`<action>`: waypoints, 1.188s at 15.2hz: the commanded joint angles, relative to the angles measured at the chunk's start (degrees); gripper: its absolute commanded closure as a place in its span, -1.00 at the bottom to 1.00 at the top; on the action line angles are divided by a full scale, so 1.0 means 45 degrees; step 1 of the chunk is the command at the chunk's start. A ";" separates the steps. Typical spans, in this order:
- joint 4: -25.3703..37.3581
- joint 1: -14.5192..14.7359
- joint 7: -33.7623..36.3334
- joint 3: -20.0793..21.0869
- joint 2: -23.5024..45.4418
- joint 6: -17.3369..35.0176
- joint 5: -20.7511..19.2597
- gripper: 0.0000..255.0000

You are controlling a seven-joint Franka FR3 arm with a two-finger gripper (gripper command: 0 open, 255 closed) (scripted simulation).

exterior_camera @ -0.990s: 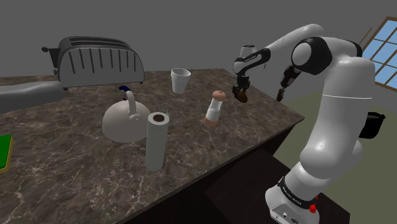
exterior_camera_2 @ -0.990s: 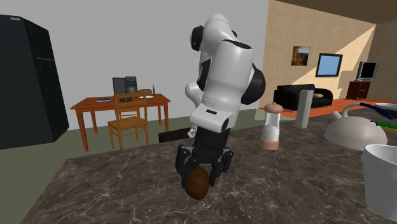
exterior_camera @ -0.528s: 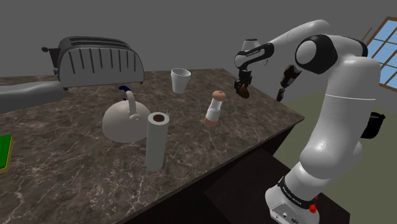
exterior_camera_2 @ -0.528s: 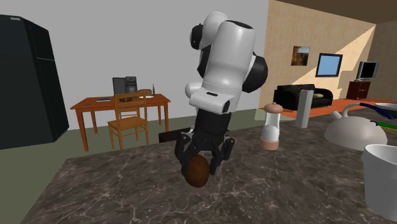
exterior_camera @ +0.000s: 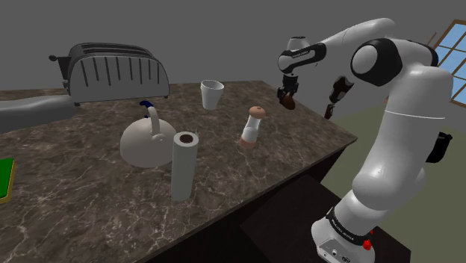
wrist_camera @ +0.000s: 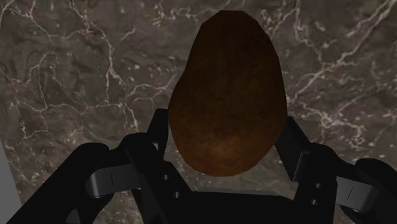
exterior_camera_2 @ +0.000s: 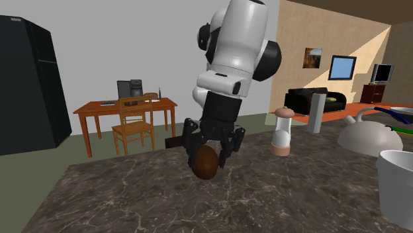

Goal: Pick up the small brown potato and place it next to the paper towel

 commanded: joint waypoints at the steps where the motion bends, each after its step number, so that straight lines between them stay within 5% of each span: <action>1: 0.0141 0.0008 -0.0064 -0.0014 -0.0170 -0.0304 -0.0014 1.00; 18: 0.2354 0.0032 -0.0567 -0.0044 -0.0668 -0.2958 0.0042 1.00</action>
